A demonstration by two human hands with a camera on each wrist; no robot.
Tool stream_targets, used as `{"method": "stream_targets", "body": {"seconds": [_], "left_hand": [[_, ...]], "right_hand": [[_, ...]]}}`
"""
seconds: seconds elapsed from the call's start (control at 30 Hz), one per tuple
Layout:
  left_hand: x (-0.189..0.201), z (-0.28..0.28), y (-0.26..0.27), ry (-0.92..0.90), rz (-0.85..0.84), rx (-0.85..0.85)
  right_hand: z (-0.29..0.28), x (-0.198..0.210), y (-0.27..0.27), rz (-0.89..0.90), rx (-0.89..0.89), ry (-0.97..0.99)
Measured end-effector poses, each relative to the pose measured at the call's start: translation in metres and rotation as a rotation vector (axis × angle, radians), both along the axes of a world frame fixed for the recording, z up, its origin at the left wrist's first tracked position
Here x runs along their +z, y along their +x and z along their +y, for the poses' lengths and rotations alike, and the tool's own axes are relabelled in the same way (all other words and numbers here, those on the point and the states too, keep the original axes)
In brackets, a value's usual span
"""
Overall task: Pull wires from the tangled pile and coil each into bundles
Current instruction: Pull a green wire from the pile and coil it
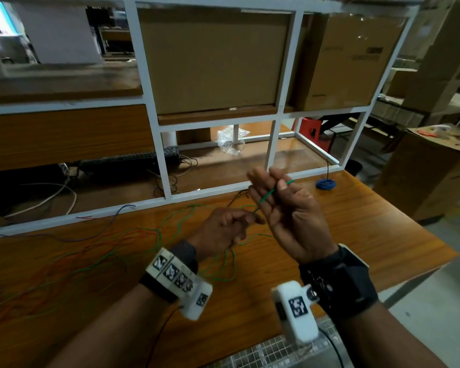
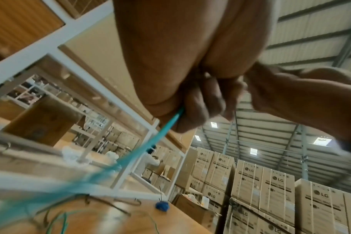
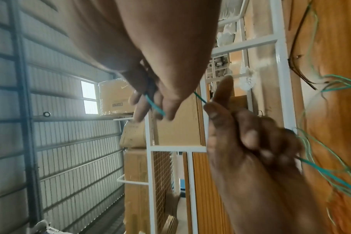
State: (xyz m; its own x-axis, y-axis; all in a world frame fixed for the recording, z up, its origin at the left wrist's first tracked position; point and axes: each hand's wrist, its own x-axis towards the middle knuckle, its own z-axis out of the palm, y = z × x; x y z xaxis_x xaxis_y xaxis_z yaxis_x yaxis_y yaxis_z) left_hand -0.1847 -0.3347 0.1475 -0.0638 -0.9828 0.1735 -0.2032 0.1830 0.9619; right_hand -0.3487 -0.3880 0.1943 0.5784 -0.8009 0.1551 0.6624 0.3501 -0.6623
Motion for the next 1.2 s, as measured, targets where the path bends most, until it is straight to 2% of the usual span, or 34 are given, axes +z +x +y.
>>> {"method": "stream_targets", "body": {"seconds": [0.03,0.1,0.2,0.3,0.43,0.5,0.57,0.67,0.8,0.93,1.07,1.2], "left_hand": [[-0.010,0.002,-0.004,0.023,0.093,0.015],[-0.027,0.005,-0.004,0.099,0.099,0.098],[-0.039,0.017,0.016,0.108,-0.128,0.203],[-0.032,0.030,0.045,0.109,-0.377,0.271],[-0.002,0.044,0.057,0.003,-0.558,0.216],[0.012,0.044,0.063,-0.060,-0.624,0.231],[0.024,0.041,0.074,-0.107,-0.692,0.285],[0.046,0.038,0.092,-0.170,-0.709,0.308],[0.071,0.029,0.092,-0.212,-0.645,0.223],[0.076,0.011,0.080,-0.193,-0.513,0.147],[0.056,-0.008,0.079,-0.155,-0.274,0.169],[0.020,-0.008,0.075,-0.007,-0.018,0.165]], "right_hand": [[-0.011,0.000,0.002,0.050,-0.123,-0.015],[-0.027,-0.006,0.006,0.205,-0.332,-0.114],[-0.034,-0.019,0.007,0.554,-0.539,-0.390],[-0.041,-0.034,0.005,0.849,-0.685,-0.742],[-0.054,-0.052,0.011,0.989,-0.710,-0.963],[-0.056,-0.062,0.017,1.010,-0.640,-1.120],[-0.057,-0.069,0.020,1.062,-0.369,-1.188],[-0.053,-0.074,0.022,1.147,0.049,-1.168],[-0.027,-0.069,0.027,0.896,0.572,-0.846],[0.000,-0.064,0.038,0.551,0.887,-0.631],[0.009,-0.049,0.046,0.182,0.952,-0.388],[-0.007,-0.019,0.058,-0.178,0.801,-0.244]]}}
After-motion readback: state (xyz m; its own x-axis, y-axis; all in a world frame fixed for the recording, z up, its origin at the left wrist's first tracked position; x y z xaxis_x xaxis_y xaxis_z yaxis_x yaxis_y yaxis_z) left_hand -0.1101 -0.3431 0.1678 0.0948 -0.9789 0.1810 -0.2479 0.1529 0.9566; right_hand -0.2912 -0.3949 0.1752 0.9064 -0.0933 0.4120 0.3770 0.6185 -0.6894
